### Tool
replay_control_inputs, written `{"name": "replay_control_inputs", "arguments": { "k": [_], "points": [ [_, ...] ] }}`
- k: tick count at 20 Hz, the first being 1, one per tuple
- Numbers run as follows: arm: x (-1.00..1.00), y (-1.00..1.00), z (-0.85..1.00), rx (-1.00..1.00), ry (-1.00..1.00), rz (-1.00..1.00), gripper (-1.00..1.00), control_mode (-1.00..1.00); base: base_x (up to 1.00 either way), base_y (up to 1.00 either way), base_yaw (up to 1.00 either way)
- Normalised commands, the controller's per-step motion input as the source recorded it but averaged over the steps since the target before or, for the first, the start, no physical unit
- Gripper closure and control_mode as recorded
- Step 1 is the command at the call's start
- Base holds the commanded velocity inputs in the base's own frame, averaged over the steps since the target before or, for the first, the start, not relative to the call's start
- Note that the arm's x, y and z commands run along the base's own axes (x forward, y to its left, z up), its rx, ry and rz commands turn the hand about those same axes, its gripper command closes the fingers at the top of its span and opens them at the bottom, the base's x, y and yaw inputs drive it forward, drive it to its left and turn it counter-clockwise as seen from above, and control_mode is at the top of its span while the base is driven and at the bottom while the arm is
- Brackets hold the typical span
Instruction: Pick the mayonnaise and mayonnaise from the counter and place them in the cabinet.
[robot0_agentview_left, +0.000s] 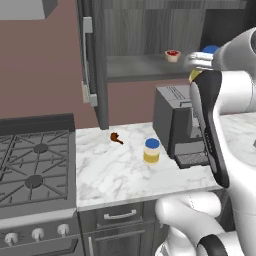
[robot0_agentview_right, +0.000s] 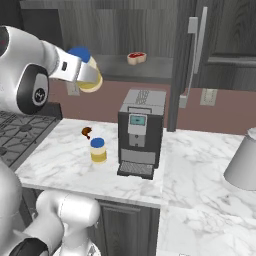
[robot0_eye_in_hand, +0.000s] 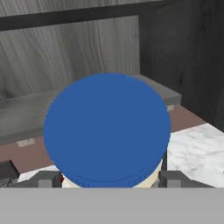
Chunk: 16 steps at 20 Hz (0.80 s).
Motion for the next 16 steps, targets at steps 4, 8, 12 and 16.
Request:
{"name": "replay_control_inputs", "arguments": {
  "k": [4,8,12,16],
  "points": [
    [0.05,-0.19,0.13,-0.03,-0.06,0.00,1.00,-1.00,0.00,0.00,0.00],
    [0.18,-0.18,0.02,-0.04,-0.05,0.00,1.00,-1.00,0.00,0.00,0.00],
    [0.33,-0.16,0.00,-0.05,-0.01,0.00,1.00,-1.00,0.00,0.00,0.00],
    [0.40,-0.14,0.00,-0.05,0.00,0.00,1.00,-1.00,0.00,0.00,0.00]
  ]
}}
